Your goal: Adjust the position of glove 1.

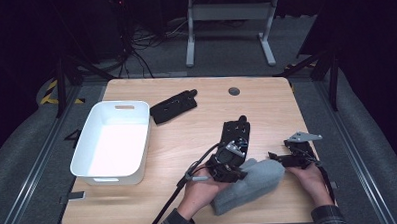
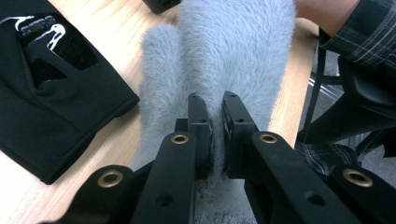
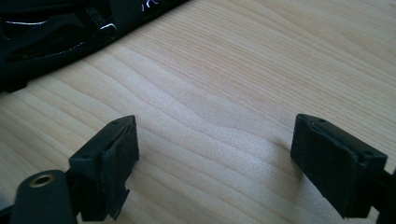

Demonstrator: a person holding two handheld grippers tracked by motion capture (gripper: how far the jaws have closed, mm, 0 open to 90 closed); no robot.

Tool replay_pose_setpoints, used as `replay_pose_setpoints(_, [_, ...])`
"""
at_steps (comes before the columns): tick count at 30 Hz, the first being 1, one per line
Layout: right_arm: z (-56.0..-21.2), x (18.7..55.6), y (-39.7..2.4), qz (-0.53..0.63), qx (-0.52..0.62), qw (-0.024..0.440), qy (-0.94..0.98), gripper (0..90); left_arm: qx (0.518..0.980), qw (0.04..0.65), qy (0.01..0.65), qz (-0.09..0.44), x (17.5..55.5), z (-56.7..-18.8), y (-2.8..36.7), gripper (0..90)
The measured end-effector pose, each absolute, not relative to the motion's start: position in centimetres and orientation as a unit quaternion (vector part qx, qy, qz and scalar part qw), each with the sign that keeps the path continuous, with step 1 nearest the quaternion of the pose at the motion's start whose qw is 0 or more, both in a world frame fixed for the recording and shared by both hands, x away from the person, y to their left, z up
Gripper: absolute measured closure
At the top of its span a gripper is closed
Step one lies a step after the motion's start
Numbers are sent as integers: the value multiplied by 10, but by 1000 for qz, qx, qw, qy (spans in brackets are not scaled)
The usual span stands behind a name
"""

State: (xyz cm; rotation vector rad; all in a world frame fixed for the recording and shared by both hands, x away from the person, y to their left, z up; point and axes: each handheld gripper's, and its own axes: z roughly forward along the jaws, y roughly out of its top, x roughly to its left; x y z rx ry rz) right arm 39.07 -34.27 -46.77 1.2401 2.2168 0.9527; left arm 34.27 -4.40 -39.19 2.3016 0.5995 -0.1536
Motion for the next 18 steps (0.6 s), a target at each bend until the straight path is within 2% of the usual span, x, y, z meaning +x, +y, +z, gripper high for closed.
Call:
replay_pose_setpoints(10, [-468, 391, -343, 343, 447, 213, 798, 161, 905, 355, 229, -53, 336, -406, -51, 826])
replay_pose_setpoints(12, [-468, 391, -343, 343, 447, 213, 798, 161, 905, 360, 223, -47, 335, -406, -51, 752])
replay_pose_setpoints(13, [-468, 391, -343, 343, 446, 213, 799, 161, 905, 364, 217, -44, 336, -404, -50, 752])
replay_pose_setpoints(16, [-468, 391, -343, 343, 447, 213, 799, 161, 902, 383, 195, -38, 338, -400, -46, 601])
replay_pose_setpoints(18, [-468, 391, -343, 343, 447, 213, 799, 161, 901, 393, 184, -30, 342, -396, -42, 548])
